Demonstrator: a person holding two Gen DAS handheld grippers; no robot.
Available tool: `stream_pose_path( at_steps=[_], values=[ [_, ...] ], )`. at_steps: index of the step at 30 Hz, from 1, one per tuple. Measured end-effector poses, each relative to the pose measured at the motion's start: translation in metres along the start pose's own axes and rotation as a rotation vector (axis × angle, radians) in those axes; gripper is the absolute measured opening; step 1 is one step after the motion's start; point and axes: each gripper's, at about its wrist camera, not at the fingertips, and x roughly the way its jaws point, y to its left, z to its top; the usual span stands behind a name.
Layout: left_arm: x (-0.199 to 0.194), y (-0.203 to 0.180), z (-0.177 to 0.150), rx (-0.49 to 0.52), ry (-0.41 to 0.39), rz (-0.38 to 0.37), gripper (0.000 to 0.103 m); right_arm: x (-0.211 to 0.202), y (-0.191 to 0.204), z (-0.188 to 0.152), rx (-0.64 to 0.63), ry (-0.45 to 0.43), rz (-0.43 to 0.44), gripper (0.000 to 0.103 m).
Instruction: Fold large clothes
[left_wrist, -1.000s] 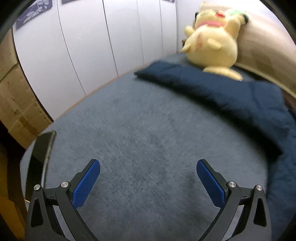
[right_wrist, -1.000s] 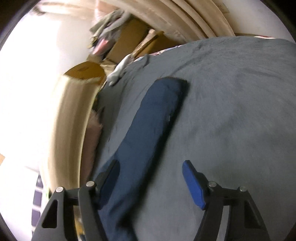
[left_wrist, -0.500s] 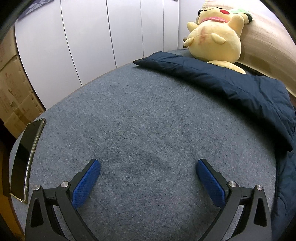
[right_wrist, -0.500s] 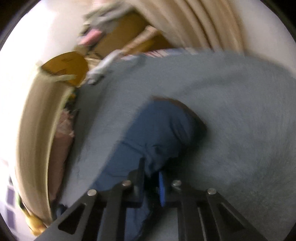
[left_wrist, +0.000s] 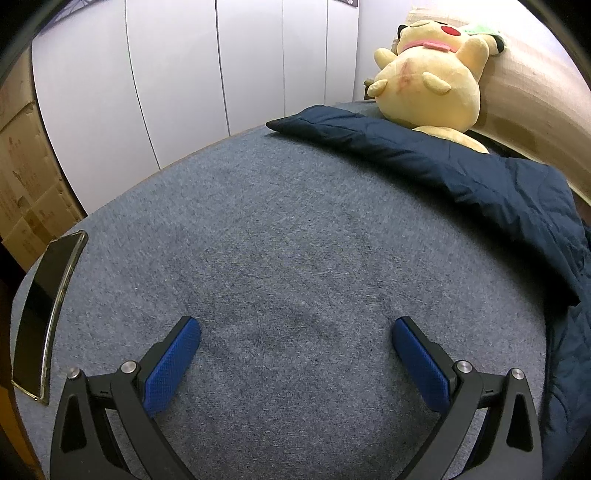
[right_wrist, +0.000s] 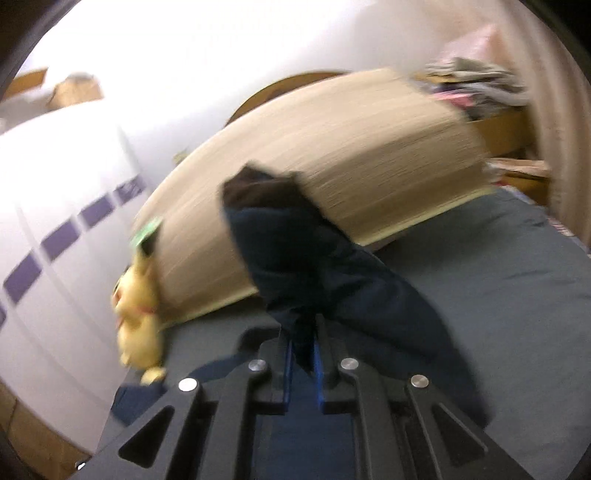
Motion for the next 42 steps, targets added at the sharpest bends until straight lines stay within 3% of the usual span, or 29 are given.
stream_pose_path(
  at_steps=[4, 6, 7, 8, 9, 10, 12, 15, 17, 19, 21, 23, 25, 27, 28, 31, 36, 37, 38, 39, 40, 42],
  values=[
    [0.000, 0.001, 0.000, -0.002, -0.002, -0.004, 0.103, 0.061, 0.059, -0.063, -0.046, 0.146, 0.008, 0.012],
    [0.000, 0.001, 0.000, -0.006, -0.002, -0.009, 0.103, 0.098, 0.076, -0.094, -0.083, 0.260, 0.000, 0.020],
    [0.000, 0.002, 0.000, -0.007, -0.002, -0.011, 0.103, 0.113, 0.084, -0.110, -0.106, 0.310, -0.006, 0.033],
    [0.000, 0.002, 0.000, -0.008, -0.002, -0.012, 0.103, 0.126, 0.088, -0.121, -0.129, 0.350, -0.021, 0.077],
    [0.000, 0.002, 0.000, -0.008, -0.002, -0.013, 0.103, 0.135, 0.093, -0.134, -0.151, 0.390, -0.035, 0.102],
    [0.000, 0.002, -0.001, -0.008, -0.002, -0.013, 0.103, 0.148, 0.097, -0.147, -0.170, 0.451, -0.032, 0.103],
    [0.000, 0.002, -0.001, -0.006, -0.001, -0.010, 0.103, 0.155, 0.100, -0.152, -0.184, 0.474, -0.026, 0.103],
    [0.000, 0.001, 0.000, -0.005, 0.001, -0.008, 0.103, 0.138, 0.091, -0.130, -0.140, 0.406, -0.001, 0.103],
    [-0.001, -0.001, 0.002, 0.001, 0.011, -0.005, 0.103, 0.114, 0.066, -0.117, -0.057, 0.364, 0.054, 0.103],
    [-0.004, -0.002, 0.008, 0.021, 0.067, -0.019, 0.103, 0.097, 0.047, -0.108, 0.009, 0.330, 0.096, 0.103],
    [-0.024, -0.007, 0.018, -0.027, 0.117, -0.133, 0.102, 0.072, 0.008, -0.110, 0.088, 0.286, 0.131, 0.103],
    [-0.056, -0.027, 0.026, -0.053, 0.089, -0.289, 0.102, 0.053, -0.024, -0.118, 0.142, 0.264, 0.124, 0.103],
    [-0.080, -0.067, 0.034, 0.007, 0.112, -0.454, 0.103, 0.039, -0.047, -0.126, 0.202, 0.249, 0.097, 0.103],
    [-0.094, -0.125, 0.037, 0.073, 0.206, -0.659, 0.103, 0.026, -0.084, -0.141, 0.291, 0.228, 0.094, 0.103],
    [-0.095, -0.150, 0.036, 0.088, 0.251, -0.720, 0.103, 0.021, -0.092, -0.144, 0.309, 0.223, 0.095, 0.103],
    [-0.081, -0.225, 0.027, 0.121, 0.406, -0.823, 0.103, 0.001, -0.121, -0.155, 0.354, 0.202, 0.099, 0.103],
    [-0.040, -0.289, 0.016, 0.060, 0.508, -0.745, 0.102, -0.040, -0.151, -0.159, 0.368, 0.155, 0.076, 0.103],
    [-0.033, -0.296, 0.015, 0.055, 0.510, -0.723, 0.100, -0.044, -0.157, -0.159, 0.376, 0.145, 0.070, 0.103],
    [-0.028, -0.303, 0.014, 0.072, 0.522, -0.702, 0.071, -0.052, -0.165, -0.160, 0.383, 0.138, 0.064, 0.103],
    [-0.026, -0.310, 0.011, 0.107, 0.544, -0.680, 0.011, -0.057, -0.169, -0.158, 0.387, 0.136, 0.060, 0.103],
    [-0.023, -0.319, 0.008, 0.160, 0.566, -0.647, 0.010, -0.058, -0.175, -0.160, 0.393, 0.135, 0.051, 0.103],
    [-0.036, -0.324, 0.012, 0.230, 0.484, -0.633, 0.009, -0.058, -0.182, -0.160, 0.401, 0.140, 0.041, 0.103]
  ],
)
